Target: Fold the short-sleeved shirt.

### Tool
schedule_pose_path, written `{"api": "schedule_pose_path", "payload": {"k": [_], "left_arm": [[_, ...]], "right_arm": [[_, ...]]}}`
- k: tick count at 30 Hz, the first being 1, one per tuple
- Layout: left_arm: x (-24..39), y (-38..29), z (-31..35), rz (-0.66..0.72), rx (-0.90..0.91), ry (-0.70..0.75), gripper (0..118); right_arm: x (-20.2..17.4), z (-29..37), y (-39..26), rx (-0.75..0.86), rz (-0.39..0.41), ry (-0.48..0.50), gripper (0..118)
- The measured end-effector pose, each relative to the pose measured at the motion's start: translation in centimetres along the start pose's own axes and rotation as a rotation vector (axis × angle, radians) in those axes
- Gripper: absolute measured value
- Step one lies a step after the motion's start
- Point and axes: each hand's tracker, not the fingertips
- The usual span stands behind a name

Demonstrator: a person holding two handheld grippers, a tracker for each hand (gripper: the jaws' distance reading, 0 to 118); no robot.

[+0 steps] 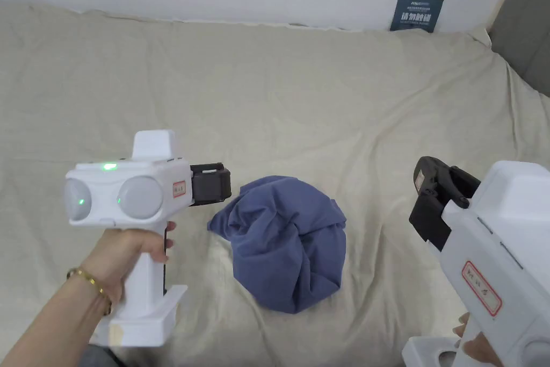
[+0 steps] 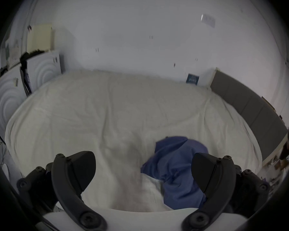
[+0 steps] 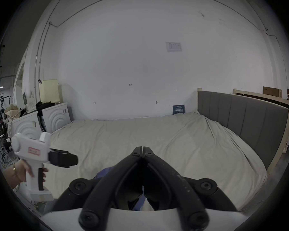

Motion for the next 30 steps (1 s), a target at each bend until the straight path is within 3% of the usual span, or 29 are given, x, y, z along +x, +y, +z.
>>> {"api": "schedule_pose_path", "payload": {"k": [7,12,14,16,17,19,20,21,25,28,29,30], "left_arm": [[0.9,-0.8,-9.4,-0.058,-0.310,0.136,116],[2.5,-2.0,-12.2,-0.082,-0.380,0.106,113],[2.9,-2.4,-12.7,-0.065,-0.411,0.105,98],[3.5,-2.7,-12.8,-0.037,-0.421,0.078,53],[3.5,-2.8,-12.7,-0.025,-0.415,0.065,40],[4.3,-3.0,-12.4,-0.041,-0.383,0.077,24],[4.4,-3.0,-12.3,-0.053,-0.364,0.098,24],[4.1,-2.9,-12.2,-0.050,-0.352,0.120,7],[2.4,-1.6,-9.7,0.063,-0.295,0.040,7],[1.9,-0.6,-6.3,0.009,-0.154,0.013,6],[1.6,-0.2,-5.4,-0.003,-0.125,0.007,6],[1.3,0.2,-4.4,0.008,-0.111,-0.012,6]], "right_arm": [[0.1,-0.3,-1.2,-0.051,0.013,-0.030,1],[0.6,-0.6,-1.5,-0.075,-0.015,-0.050,1],[0.7,-0.5,-1.7,-0.078,-0.017,-0.056,1],[0.9,-0.3,-1.9,-0.083,-0.018,-0.063,1],[1.1,-0.3,-2.0,-0.087,-0.018,-0.066,1],[1.4,-0.1,-2.0,-0.095,-0.028,-0.073,1],[1.6,0.1,-2.0,-0.099,-0.044,-0.072,1],[1.7,0.2,-2.1,-0.099,-0.058,-0.071,1],[1.9,0.1,-1.8,-0.096,-0.045,-0.089,1],[2.2,-0.8,-1.3,-0.127,-0.040,-0.082,2],[2.3,-1.3,-1.3,-0.139,-0.051,-0.076,6],[2.4,-2.0,-1.3,-0.163,-0.067,-0.061,21]]}}
